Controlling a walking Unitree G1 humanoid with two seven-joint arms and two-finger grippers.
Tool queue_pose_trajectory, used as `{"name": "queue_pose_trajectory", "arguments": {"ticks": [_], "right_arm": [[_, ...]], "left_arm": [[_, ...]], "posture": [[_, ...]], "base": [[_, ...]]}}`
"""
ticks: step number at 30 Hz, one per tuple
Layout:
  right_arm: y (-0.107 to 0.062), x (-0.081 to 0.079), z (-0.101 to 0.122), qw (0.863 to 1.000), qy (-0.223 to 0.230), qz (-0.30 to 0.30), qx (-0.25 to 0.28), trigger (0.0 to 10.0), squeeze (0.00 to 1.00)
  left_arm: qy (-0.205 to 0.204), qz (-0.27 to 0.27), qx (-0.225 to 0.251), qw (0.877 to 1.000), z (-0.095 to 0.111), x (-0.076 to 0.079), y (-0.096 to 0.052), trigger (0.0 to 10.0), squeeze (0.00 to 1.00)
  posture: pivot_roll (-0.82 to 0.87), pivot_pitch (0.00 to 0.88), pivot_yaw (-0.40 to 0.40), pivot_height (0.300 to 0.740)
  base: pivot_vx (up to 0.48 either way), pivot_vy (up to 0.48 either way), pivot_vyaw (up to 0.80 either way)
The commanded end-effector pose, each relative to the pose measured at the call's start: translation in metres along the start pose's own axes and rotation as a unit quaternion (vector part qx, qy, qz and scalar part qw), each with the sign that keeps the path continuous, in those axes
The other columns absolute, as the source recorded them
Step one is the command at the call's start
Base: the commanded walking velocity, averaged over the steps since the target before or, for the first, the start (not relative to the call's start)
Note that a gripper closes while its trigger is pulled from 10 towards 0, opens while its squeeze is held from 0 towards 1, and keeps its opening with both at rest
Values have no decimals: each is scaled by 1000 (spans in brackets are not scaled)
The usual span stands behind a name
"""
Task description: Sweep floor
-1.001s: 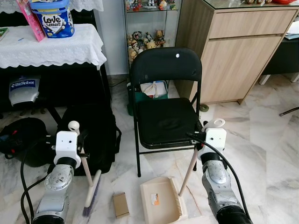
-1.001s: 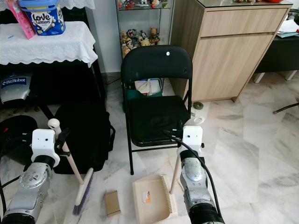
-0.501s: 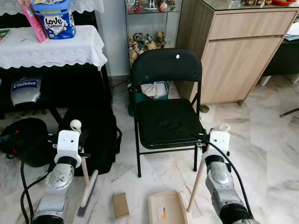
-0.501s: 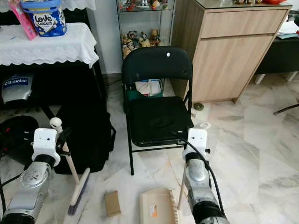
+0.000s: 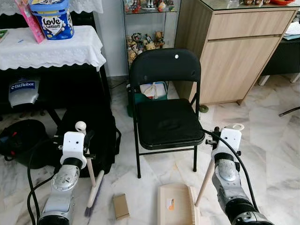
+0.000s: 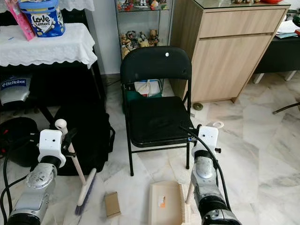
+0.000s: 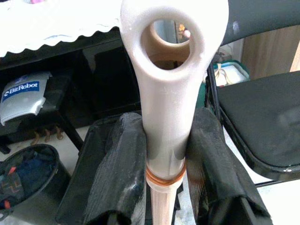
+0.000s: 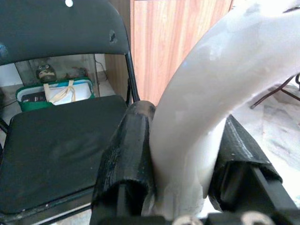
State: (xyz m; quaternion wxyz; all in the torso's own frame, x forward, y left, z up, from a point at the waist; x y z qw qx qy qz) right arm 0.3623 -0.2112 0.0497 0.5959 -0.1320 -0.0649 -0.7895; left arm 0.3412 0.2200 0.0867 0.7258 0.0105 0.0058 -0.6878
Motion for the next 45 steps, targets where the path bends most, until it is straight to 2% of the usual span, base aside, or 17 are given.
{"name": "queue_pose_trajectory", "arguments": {"ticks": [1,3,6,9,15,25,28,31,37,40,41,45], "right_arm": [[-5,-5,-12,1000,-6,15,-22,10000,0],[-6,-7,-15,999,-7,20,-28,10000,0],[-14,-19,-31,997,10,42,-68,10000,0],[-20,-27,-40,995,-2,57,-86,10000,0],[-23,-31,-46,992,21,58,-106,10000,0],[-29,-45,-56,985,11,101,-141,10000,0],[-34,-48,-70,975,38,111,-191,10000,0],[-37,-48,-75,968,50,117,-214,10000,0],[-48,-57,-91,942,98,151,-284,10000,0],[-50,-60,-92,933,114,161,-301,10000,0],[-53,-64,-94,923,136,168,-317,10000,0],[-56,-68,-95,913,160,171,-333,10000,0]], "left_arm": [[2,-4,28,1000,12,3,3,10000,0],[2,-6,28,1000,12,4,3,10000,0],[0,-15,27,1000,11,8,3,10000,0],[-2,-19,26,999,10,10,4,10000,0],[-1,-27,22,999,9,11,5,10000,0],[-3,-53,10,999,7,16,6,10000,0],[-2,-72,-4,997,4,20,6,10000,0],[0,-80,-10,997,2,20,6,10000,0],[8,-94,-17,995,2,21,8,10000,0],[8,-99,-19,995,2,22,8,10000,0],[9,-101,-20,995,1,22,9,10000,0],[9,-105,-23,994,1,23,9,10000,0]], "posture": [[-81,67,-17,740],[-81,68,-16,740],[-81,68,-15,740],[-78,68,-14,740],[-75,69,-13,740],[-76,70,-12,740],[-76,70,-12,740],[-76,70,-12,740],[-82,67,-14,740],[-82,67,-14,740],[-80,66,-13,740],[-76,64,-13,740]], "base": [[0,0,0],[0,0,0],[0,0,0],[0,0,0],[0,0,0],[0,0,0],[0,0,0],[0,0,0],[0,0,0],[0,0,0],[0,0,0],[0,0,0]]}}
Point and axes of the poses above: a point about 5 cm out from each wrist's last joint towards the gripper, its own y axis pointing out of the wrist towards the gripper, its own z axis along the axis of the wrist's last joint, x = y × z, the point moved 5 cm from there along y, pointing out of the wrist towards the gripper, and after that the axes turned 11 degrees about -y, right-handed, at the moved point
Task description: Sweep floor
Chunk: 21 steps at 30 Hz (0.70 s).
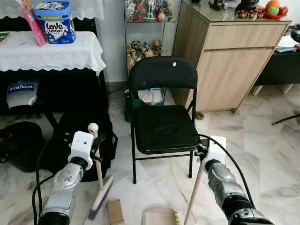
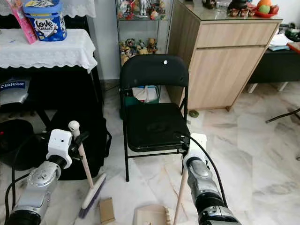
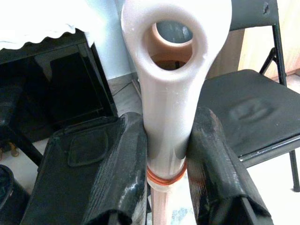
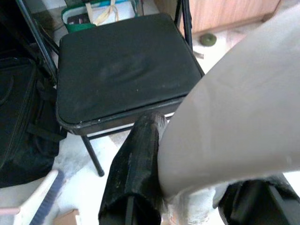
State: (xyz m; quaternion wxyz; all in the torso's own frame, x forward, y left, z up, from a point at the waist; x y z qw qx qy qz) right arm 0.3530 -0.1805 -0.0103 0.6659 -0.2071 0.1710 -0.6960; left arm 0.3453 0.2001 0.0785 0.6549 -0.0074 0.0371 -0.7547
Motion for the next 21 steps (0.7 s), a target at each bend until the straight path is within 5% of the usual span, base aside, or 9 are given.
{"name": "queue_pose_trajectory", "arguments": {"ticks": [1,8,13,21], "right_arm": [[-11,-27,-60,986,111,47,-117,10000,0],[-10,-28,-54,984,126,55,-113,10000,0],[-6,3,-14,999,28,-24,-3,10000,0],[-7,5,0,999,-3,-31,28,10000,0]], "left_arm": [[1,-9,9,1000,9,1,5,10000,0],[3,-13,7,1000,8,2,5,10000,0],[0,-17,5,1000,6,5,6,10000,0],[-6,-19,8,1000,7,8,6,10000,0]], "posture": [[-76,64,-13,740],[-76,62,-13,740],[-78,54,-13,740],[-78,50,-13,740]], "base": [[0,0,0],[0,0,0],[0,0,0],[0,0,0]]}}
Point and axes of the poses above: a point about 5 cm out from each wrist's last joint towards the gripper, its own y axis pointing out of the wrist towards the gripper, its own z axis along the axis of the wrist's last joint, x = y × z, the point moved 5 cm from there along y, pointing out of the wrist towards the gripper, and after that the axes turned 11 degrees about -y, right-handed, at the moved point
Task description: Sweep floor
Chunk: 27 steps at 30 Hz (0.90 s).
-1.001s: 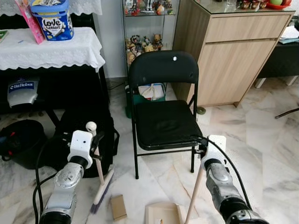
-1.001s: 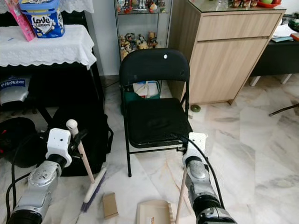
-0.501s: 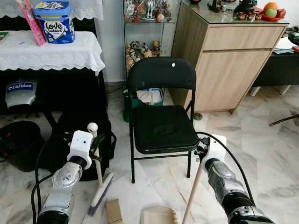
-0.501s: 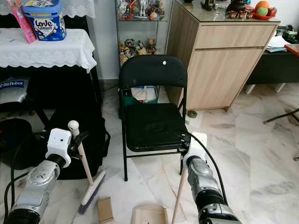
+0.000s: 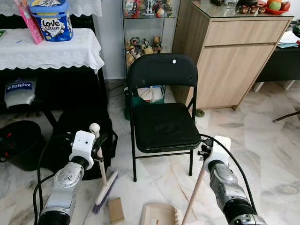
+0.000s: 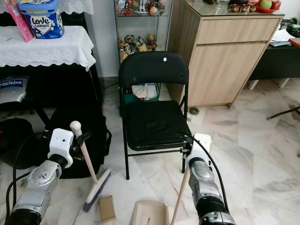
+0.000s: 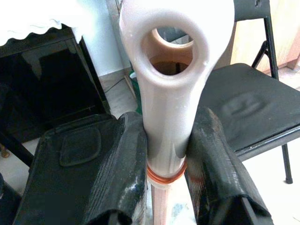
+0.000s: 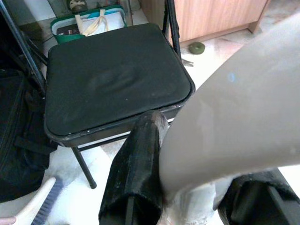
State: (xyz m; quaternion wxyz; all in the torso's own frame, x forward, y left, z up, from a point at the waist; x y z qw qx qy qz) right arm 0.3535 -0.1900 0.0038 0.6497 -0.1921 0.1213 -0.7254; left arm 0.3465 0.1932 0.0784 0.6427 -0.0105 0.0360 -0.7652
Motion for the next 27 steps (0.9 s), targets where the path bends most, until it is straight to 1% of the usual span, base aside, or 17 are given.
{"name": "queue_pose_trajectory", "arguments": {"ticks": [1,3,6,7,10,12,13,15,16,19,22,26,27], "right_arm": [[-3,-4,-10,1000,3,3,-13,10000,0],[-3,-4,-7,1000,-4,0,-5,10000,0],[-4,-3,5,999,-35,-3,28,10000,0],[-4,-4,9,998,-42,-4,45,10000,0],[-5,-4,18,996,-58,-6,69,10000,0],[-6,-4,20,995,-61,-7,75,10000,0],[-7,-2,29,993,-61,-14,95,10000,0],[-8,1,36,992,-59,-22,112,10000,0],[-9,4,43,989,-56,-29,130,10000,0],[-10,4,48,988,-54,-33,144,10000,0],[-10,3,48,987,-58,-30,146,10000,0],[-9,-1,39,989,-64,-23,132,10000,0],[-8,-3,32,991,-66,-19,117,10000,0]], "left_arm": [[-5,-1,11,1000,8,1,5,10000,0],[-6,0,12,1000,8,1,5,10000,0],[-4,9,18,1000,10,-2,5,10000,0],[-4,15,21,1000,11,-4,4,10000,0],[-2,23,26,999,13,-7,4,10000,0],[-3,24,26,999,13,-7,4,10000,0],[-3,25,26,999,13,-8,3,10000,0],[-3,26,26,999,13,-9,3,10000,0],[-3,28,26,999,12,-9,3,10000,0],[-3,29,26,999,12,-10,2,10000,0],[-3,29,26,999,12,-10,2,10000,0],[-3,27,23,999,11,-9,3,10000,0],[-3,25,21,999,10,-9,2,10000,0]], "posture": [[-78,50,-13,740],[-78,50,-13,740],[-78,53,-14,740],[-78,53,-14,740],[-80,55,-15,740],[-80,55,-15,740],[-79,58,-18,740],[-81,60,-18,740],[-80,61,-18,740],[-82,62,-20,740],[-82,62,-20,740],[-81,63,-21,740],[-81,63,-21,740]], "base": [[0,0,0],[0,0,0],[0,0,0],[0,0,0],[0,0,0],[0,0,0],[0,0,0],[0,0,0],[0,0,0],[0,0,0],[0,0,0],[0,0,0],[0,0,0]]}}
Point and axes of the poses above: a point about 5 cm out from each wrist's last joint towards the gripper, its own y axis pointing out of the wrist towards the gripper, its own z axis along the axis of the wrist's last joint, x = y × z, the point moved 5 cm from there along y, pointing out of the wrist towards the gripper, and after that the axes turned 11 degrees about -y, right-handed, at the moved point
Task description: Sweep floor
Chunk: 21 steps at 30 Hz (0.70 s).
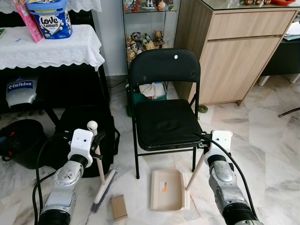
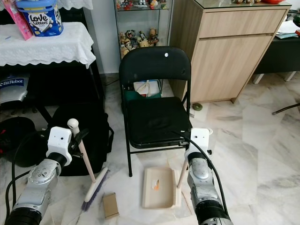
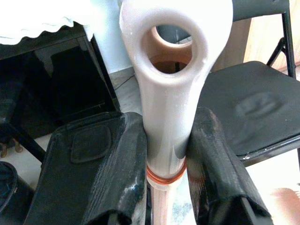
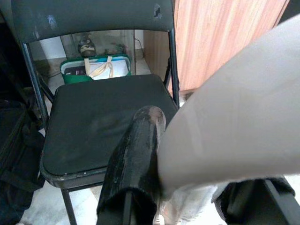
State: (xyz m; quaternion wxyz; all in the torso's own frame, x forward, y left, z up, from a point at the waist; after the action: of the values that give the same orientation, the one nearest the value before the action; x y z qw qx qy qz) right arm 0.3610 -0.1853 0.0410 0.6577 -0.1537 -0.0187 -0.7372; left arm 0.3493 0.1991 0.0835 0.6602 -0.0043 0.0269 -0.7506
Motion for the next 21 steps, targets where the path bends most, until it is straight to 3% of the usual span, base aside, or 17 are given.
{"name": "queue_pose_trajectory", "arguments": {"ticks": [1,7,21], "right_arm": [[-1,-3,-7,1000,-4,8,-17,10000,0],[-4,-7,-28,998,1,13,-64,10000,0],[-4,-4,-33,998,-21,12,-62,10000,0]], "left_arm": [[-2,2,10,1000,5,-2,1,10000,0],[4,-6,6,1000,2,3,1,10000,0],[-1,6,-7,1000,-10,3,-5,10000,0]], "posture": [[-81,66,-21,740],[-82,68,-19,740],[-82,70,-19,740]], "base": [[0,0,0],[0,0,0],[0,0,0]]}}
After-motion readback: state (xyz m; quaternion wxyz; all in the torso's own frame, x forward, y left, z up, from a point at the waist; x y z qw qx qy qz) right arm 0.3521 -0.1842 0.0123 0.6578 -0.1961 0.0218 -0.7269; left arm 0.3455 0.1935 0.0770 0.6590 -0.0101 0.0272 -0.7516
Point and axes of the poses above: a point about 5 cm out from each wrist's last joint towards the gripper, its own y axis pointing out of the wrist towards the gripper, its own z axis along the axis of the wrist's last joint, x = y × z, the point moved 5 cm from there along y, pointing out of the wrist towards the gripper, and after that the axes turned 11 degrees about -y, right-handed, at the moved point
